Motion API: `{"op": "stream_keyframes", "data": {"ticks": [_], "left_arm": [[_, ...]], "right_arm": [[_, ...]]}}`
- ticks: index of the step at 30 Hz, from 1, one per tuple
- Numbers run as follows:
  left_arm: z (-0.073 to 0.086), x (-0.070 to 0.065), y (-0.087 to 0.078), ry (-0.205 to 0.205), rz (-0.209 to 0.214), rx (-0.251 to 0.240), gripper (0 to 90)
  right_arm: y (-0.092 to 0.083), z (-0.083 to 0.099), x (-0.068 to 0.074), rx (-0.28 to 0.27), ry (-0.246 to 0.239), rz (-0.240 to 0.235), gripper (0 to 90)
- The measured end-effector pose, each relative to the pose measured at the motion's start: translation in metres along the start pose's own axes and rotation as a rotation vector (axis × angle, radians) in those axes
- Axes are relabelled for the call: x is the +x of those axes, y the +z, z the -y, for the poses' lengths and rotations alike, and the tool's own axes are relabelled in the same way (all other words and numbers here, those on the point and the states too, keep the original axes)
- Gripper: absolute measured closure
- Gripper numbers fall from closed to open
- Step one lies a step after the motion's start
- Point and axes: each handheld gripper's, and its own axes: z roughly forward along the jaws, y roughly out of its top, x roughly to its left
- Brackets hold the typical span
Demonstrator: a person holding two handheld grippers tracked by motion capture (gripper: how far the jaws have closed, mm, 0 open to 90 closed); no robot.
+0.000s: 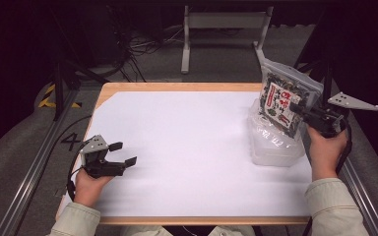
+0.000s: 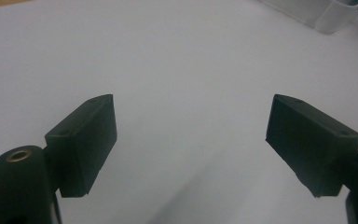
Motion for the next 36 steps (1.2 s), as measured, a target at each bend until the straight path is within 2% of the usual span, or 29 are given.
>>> {"op": "stream_keyframes", "data": {"ticks": [7, 19, 24, 29, 31, 36], "left_arm": [[0.0, 0.0, -0.001, 0.006, -0.002, -0.001, 17.0], [0.0, 0.0, 0.0, -0.004, 0.004, -0.001, 17.1], [0.0, 0.0, 0.0, -0.003, 0.004, 0.0, 17.1], [0.0, 0.0, 0.0, 0.004, 0.0, 0.004, 17.1], [0.0, 0.0, 0.0, 0.003, 0.0, 0.004, 17.0], [0.0, -0.001, 0.001, -0.002, 0.002, 0.006, 17.0]], "right_arm": [[0.004, 0.008, 0.0, 0.028, -0.01, 0.013, 75.3], [0.005, 0.025, 0.002, 0.028, 0.003, 0.001, 74.6], [0.002, 0.033, -0.002, 0.034, 0.028, -0.002, 74.6], [0.002, 0.036, -0.003, 0.057, 0.023, -0.003, 74.7], [0.004, 0.04, -0.003, 0.095, 0.017, 0.002, 74.7], [0.003, 0.045, -0.003, 0.083, 0.02, 0.001, 74.7]]}}
